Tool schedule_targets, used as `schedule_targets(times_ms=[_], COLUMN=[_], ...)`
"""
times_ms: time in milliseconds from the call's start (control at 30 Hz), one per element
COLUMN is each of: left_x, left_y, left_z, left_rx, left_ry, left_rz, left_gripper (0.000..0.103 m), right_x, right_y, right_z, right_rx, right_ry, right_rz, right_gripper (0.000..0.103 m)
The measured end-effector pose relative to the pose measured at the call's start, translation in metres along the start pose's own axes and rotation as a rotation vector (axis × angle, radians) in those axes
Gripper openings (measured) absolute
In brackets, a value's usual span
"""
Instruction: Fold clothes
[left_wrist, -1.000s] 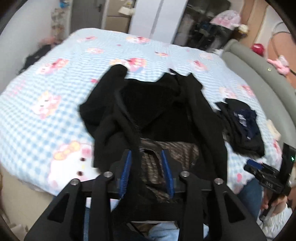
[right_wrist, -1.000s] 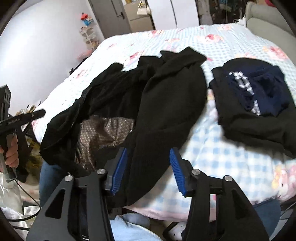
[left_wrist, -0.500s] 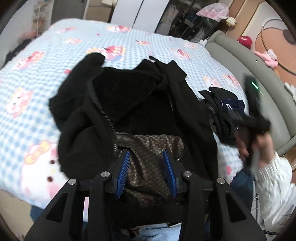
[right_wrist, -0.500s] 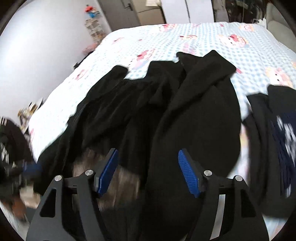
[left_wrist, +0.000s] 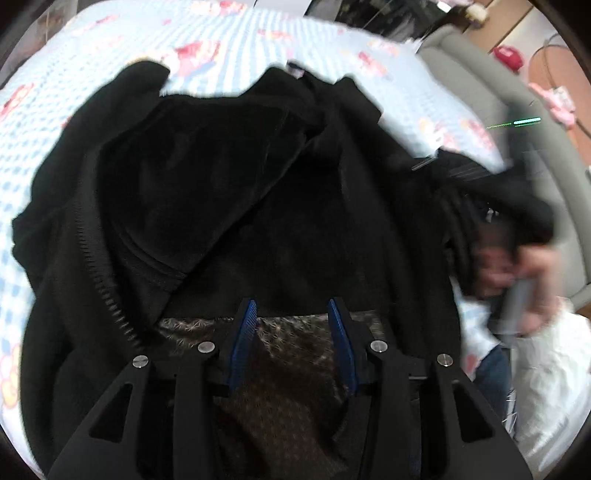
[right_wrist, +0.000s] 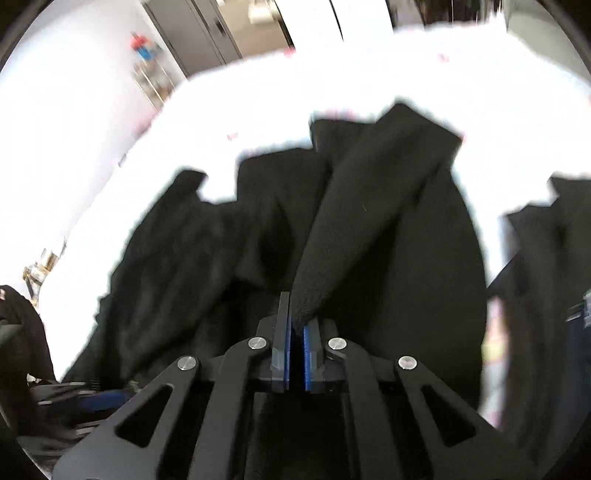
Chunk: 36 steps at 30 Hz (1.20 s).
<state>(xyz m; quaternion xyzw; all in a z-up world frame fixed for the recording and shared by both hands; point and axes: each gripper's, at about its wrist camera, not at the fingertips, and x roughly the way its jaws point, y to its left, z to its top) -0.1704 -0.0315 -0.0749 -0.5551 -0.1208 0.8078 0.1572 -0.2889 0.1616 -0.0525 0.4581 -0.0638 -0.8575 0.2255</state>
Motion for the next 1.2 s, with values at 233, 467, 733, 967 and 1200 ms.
schedule_targets(times_ms=[233, 467, 733, 967, 1200], left_x=[0.009, -0.003, -0.018, -0.034, -0.036], left_y=[-0.035, -0.03, -0.021, -0.03, -0.04], left_z=[-0.007, -0.028, -0.04, -0.04, -0.041], left_rx=[0.036, 0.051, 0.042, 0.073, 0.09], left_ry=[-0.001, 0.047, 0.089, 0.071, 0.069], left_rz=[-0.067, -0.025, 0.036, 0.028, 0.013], left_gripper=[0.042, 0.042, 0.042, 0.043, 0.046], right_x=[-0.092, -0.294, -0.287, -0.316, -0.178], right_y=[-0.012, -0.039, -0.104, -0.052, -0.018], right_z=[-0.013, -0.126, -0.203, -0.162, -0.127], right_rx=[0.034, 0.21, 0.4, 0.169, -0.094], right_ry=[-0.18, -0.613, -0.291, -0.457, -0.102], right_rz=[-0.036, -0.252, -0.383, -0.383, -0.296], right_gripper=[0.003, 0.002, 0.017, 0.052, 0.066])
